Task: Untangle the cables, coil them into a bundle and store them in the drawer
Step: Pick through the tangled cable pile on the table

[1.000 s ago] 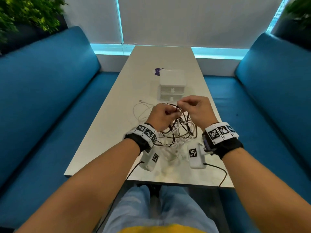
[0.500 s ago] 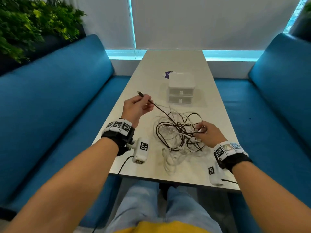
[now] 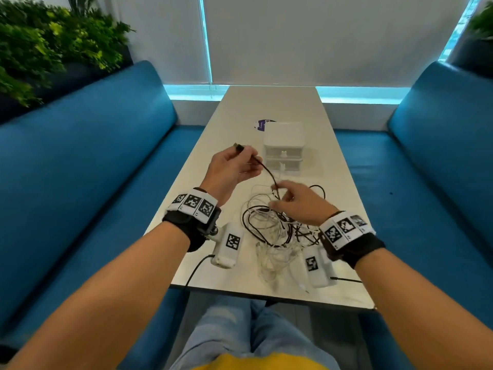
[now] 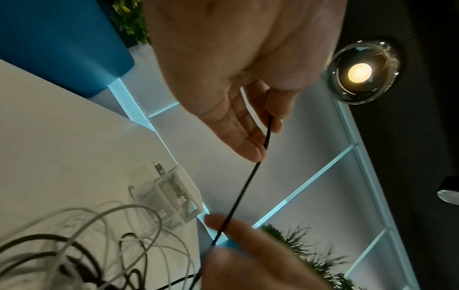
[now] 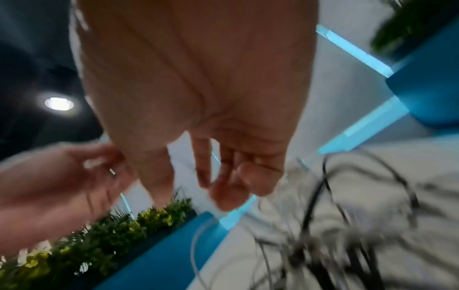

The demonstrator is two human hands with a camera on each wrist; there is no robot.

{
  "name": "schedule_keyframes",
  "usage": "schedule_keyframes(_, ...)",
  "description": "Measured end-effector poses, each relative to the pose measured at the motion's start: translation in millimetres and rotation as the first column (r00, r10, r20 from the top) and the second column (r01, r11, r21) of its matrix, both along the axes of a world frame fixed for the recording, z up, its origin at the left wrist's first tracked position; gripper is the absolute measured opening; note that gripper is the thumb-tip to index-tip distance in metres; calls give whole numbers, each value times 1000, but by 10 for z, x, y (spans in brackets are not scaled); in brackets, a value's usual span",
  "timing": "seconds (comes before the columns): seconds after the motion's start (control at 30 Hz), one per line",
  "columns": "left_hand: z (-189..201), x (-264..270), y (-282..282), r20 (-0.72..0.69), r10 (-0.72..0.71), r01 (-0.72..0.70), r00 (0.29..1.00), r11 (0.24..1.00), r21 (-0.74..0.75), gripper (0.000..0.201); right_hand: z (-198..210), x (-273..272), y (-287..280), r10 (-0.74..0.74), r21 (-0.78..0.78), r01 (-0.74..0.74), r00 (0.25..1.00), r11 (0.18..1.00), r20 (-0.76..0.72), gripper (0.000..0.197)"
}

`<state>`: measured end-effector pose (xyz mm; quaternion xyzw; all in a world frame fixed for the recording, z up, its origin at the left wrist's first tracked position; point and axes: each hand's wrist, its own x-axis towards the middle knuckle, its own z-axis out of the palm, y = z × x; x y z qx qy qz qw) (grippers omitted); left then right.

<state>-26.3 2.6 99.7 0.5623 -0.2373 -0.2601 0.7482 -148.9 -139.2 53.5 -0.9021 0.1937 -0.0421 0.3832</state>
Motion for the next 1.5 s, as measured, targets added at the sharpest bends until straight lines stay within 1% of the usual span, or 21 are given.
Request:
schedule_keyframes(0.03, 40, 0, -16, 19, 3, -3, 1000, 1000, -19, 18, -90, 61, 6, 13, -29, -15, 998, 999, -63, 18)
schedule_keyframes(0.1, 129, 56, 4, -5, 47, -48, 999, 993, -109, 20, -308, 89, -89, -33, -68, 25, 992, 997, -122, 25)
schedule_keyframes(0.13, 177, 106, 33, -46, 76, -82, 996, 983, -165, 20, -397, 69, -164, -69, -67, 61, 990, 996, -123, 30)
schedule_keyframes(0.23, 245, 239, 123, -112, 124, -148, 986, 959, -243, 23, -482, -12, -315, -132, -56, 127, 986, 990, -99, 25)
schedule_keyframes(0.33, 133, 221, 63, -145, 98, -119, 985, 983, -141, 25, -472, 17, -401, -119, -70, 117, 993, 991, -24, 18)
schedule_keyframes(0.43, -86, 169, -140, -220, 63, -49, 974, 996, 68, 22, -385, 71, -432, -151, 67, 145, 984, 987, 94, 13)
schedule_keyframes(0.47, -155, 134, -213, -204, 55, -24, 977, 989, 149, 21, -357, 82, -441, -154, 115, 139, 979, 983, 132, 11)
schedule_keyframes(0.5, -231, 101, -283, -129, 37, -5, 991, 972, 236, 19, -322, 88, -446, -148, 145, 124, 975, 982, 165, 13)
schedule_keyframes(0.6, -432, -33, -453, 171, -125, 42, 977, 907, 419, 4, -237, 93, -409, -102, 213, 44, 958, 976, 268, 17)
schedule_keyframes(0.63, -491, -70, -490, 209, -170, 63, 963, 896, 439, 8, -211, 83, -395, -102, 250, 25, 948, 968, 301, 14)
schedule_keyframes(0.7, -600, -112, -545, 171, -207, 113, 963, 890, 441, 17, -173, 36, -405, -120, 342, -17, 920, 939, 373, 11)
schedule_keyframes(0.77, -659, -143, -569, 172, -234, 137, 957, 887, 442, 13, -146, -12, -424, -123, 392, -69, 888, 918, 444, 12)
schedule_keyframes(0.87, -734, -151, -587, 284, -203, 55, 937, 890, 453, 7, -174, 5, -416, -99, 401, -104, 886, 910, 454, 12)
schedule_keyframes(0.93, -773, -128, -602, 301, -130, -6, 945, 911, 412, 10, -248, 41, -386, -124, 348, -48, 882, 936, 455, 10)
schedule_keyframes(1.0, -765, -129, -611, 227, -69, -12, 971, 942, 335, 14, -346, 75, -363, -146, 202, 66, 898, 977, 415, 23)
schedule_keyframes(1.07, -720, -135, -621, 118, -53, 18, 992, 961, 277, 18, -457, 89, -362, -143, -11, 152, 948, 988, 283, 36)
schedule_keyframes(1.13, -646, -152, -591, 19, -74, 67, 997, 970, 232, 15, -542, 59, -372, -182, -122, 205, 967, 971, 176, 37)
schedule_keyframes(1.27, -611, -12, -440, -148, -10, 36, 989, 984, 177, 8, -675, -34, -472, -243, -75, 256, 958, 964, 148, 27)
schedule_keyframes(1.37, -595, 163, -324, -217, 63, -37, 974, 992, 122, 13, -741, -108, -555, -274, -38, 278, 957, 960, 93, 27)
schedule_keyframes(1.43, -541, 230, -275, -219, 48, -32, 975, 996, 78, 15, -726, -106, -582, -313, -46, 318, 946, 947, 86, 27)
schedule_keyframes(1.5, -507, 230, -248, -166, 28, -12, 986, 995, 98, 16, -682, -40, -554, -288, -155, 303, 951, 940, 111, 31)
